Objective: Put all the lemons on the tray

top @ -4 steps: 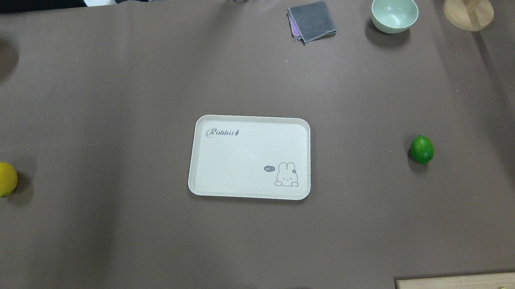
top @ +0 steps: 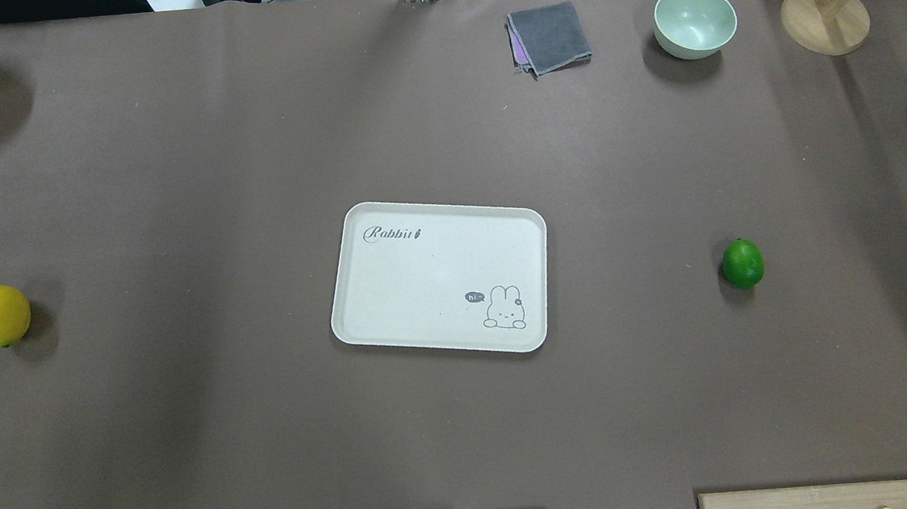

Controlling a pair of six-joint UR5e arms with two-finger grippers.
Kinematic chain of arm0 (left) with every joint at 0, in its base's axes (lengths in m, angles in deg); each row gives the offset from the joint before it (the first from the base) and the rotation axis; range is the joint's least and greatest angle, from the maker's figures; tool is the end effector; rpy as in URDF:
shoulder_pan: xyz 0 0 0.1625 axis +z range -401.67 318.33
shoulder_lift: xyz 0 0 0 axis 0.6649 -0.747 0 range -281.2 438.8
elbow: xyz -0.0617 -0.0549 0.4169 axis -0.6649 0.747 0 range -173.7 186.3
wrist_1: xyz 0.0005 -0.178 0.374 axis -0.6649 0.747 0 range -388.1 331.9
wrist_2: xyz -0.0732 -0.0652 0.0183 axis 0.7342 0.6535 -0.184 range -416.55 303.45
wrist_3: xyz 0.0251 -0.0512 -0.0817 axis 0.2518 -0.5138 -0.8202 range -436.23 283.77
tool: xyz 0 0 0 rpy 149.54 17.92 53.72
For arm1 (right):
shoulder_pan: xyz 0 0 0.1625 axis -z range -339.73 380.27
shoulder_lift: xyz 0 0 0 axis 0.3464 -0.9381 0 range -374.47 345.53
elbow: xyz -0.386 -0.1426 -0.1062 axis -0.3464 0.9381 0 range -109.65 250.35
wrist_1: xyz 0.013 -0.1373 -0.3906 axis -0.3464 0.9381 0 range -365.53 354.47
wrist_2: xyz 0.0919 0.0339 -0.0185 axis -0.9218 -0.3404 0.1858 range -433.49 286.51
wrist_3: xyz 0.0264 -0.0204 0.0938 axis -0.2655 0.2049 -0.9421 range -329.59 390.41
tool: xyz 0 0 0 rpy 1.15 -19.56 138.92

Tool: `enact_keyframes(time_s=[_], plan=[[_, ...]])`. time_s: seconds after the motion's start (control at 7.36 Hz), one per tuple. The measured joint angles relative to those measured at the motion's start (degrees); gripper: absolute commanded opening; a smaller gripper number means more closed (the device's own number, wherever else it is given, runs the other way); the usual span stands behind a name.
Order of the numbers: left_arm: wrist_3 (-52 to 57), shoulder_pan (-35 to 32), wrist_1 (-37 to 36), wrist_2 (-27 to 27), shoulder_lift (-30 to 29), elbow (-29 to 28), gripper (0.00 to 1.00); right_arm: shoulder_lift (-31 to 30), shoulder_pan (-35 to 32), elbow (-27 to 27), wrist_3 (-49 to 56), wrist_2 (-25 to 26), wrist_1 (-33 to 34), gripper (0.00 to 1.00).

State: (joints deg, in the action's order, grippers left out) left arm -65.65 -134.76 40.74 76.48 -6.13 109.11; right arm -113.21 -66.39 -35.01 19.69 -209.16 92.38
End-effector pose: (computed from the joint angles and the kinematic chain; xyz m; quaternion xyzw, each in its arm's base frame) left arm -0.0885 -0.4269 0.6271 -0.0645 0.3746 0.0176 0.9248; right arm 0.0374 -0.4260 0.6091 -0.0578 -0.3838 0.0636 0.9194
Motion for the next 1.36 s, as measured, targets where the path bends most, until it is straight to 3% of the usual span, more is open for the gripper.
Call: enact_keyframes(time_s=[0.68,1.36], plan=[[-5.7,4.5,0.5,0.1,-6.6,-4.1,0.98,2.1,4.8,-0.1,-2.0,-0.7,0.0,1.0],[-32.4,16.9,21.4,2.6,-4.3,-4.0,0.98,6.0,15.2,-0.6,-23.2,-1.0,-6.8,1.0]])
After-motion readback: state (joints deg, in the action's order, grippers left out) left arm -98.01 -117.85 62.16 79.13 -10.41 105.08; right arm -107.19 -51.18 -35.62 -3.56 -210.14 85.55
